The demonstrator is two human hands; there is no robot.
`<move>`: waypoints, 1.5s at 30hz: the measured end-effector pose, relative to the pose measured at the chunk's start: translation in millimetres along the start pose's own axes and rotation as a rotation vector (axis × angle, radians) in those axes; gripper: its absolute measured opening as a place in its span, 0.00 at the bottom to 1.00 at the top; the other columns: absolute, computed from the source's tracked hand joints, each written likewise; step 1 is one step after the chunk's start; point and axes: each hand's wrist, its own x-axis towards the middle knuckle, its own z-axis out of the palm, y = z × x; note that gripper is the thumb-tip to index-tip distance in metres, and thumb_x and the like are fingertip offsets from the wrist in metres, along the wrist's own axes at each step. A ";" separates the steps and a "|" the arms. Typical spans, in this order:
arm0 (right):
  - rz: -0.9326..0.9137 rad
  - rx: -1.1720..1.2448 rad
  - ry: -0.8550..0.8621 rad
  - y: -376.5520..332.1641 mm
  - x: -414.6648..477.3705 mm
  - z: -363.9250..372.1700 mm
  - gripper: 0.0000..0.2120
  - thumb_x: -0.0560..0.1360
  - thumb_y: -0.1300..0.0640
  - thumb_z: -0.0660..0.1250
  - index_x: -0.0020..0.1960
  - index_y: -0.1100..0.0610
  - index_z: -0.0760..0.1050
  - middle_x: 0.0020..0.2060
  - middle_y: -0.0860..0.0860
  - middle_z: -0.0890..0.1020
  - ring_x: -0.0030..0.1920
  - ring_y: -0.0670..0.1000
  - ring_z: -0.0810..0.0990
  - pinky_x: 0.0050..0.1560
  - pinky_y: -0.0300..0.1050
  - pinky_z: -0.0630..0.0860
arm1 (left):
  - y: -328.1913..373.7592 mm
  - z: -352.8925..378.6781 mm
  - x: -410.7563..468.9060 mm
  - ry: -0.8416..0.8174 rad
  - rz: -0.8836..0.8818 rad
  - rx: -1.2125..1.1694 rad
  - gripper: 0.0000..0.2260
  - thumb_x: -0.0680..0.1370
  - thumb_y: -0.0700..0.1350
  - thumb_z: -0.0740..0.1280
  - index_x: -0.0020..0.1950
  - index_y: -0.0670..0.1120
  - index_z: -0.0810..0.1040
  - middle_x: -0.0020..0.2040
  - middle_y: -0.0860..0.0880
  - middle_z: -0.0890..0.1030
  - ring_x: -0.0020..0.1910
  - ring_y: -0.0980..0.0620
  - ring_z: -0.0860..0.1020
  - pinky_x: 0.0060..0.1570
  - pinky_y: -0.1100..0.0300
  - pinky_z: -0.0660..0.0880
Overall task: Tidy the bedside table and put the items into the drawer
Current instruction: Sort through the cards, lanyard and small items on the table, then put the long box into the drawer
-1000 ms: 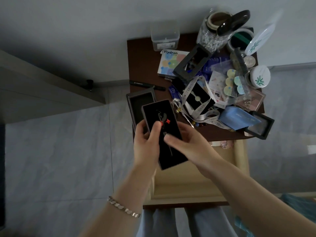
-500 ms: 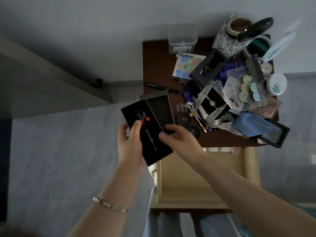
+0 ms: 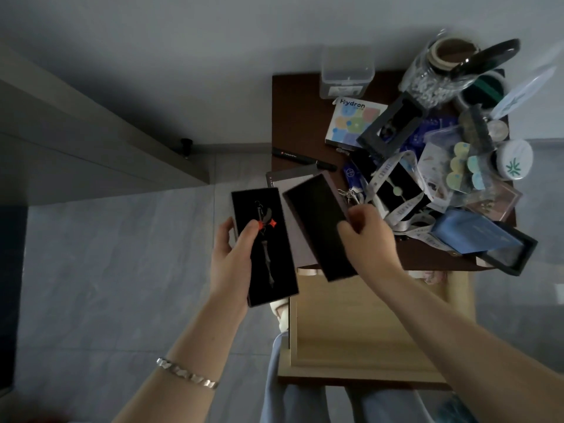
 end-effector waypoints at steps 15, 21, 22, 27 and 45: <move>-0.146 0.467 -0.259 18.4 -42.9 -51.3 0.23 0.73 0.59 0.66 0.63 0.42 0.63 0.49 0.49 0.75 0.44 0.41 0.79 0.47 0.36 0.78 | -16.1 84.2 -43.9 -0.501 0.038 0.046 0.20 0.75 0.58 0.54 0.67 0.60 0.65 0.53 0.48 0.80 0.46 0.52 0.82 0.40 0.58 0.80; -0.207 0.386 -0.151 34.6 -46.2 -53.1 0.29 0.68 0.47 0.71 0.63 0.31 0.63 0.59 0.50 0.74 0.57 0.48 0.76 0.56 0.44 0.77 | -26.3 99.8 -52.1 -0.506 0.000 0.020 0.29 0.70 0.63 0.55 0.70 0.58 0.65 0.59 0.44 0.79 0.54 0.46 0.80 0.50 0.50 0.79; -0.206 0.354 -0.129 35.5 -47.4 -53.4 0.30 0.67 0.45 0.72 0.62 0.29 0.62 0.59 0.49 0.72 0.56 0.46 0.75 0.56 0.42 0.76 | -27.1 101.8 -55.0 -0.518 -0.036 -0.027 0.29 0.71 0.63 0.54 0.71 0.55 0.65 0.59 0.44 0.79 0.55 0.47 0.80 0.51 0.51 0.79; -0.280 0.323 -0.032 39.2 -59.1 -60.1 0.31 0.69 0.54 0.72 0.58 0.29 0.57 0.51 0.40 0.64 0.47 0.27 0.68 0.46 0.18 0.67 | -30.2 111.0 -71.6 -0.507 -0.181 -0.258 0.29 0.72 0.60 0.56 0.68 0.46 0.70 0.59 0.42 0.80 0.57 0.47 0.80 0.51 0.56 0.79; 0.385 -0.069 -0.606 149.9 -30.6 -31.9 0.06 0.73 0.55 0.69 0.49 0.54 0.76 0.42 0.48 0.81 0.43 0.45 0.79 0.41 0.38 0.75 | -100.4 27.7 -12.7 -0.088 -0.161 0.665 0.07 0.80 0.38 0.57 0.48 0.44 0.75 0.36 0.47 0.76 0.32 0.54 0.74 0.26 0.68 0.69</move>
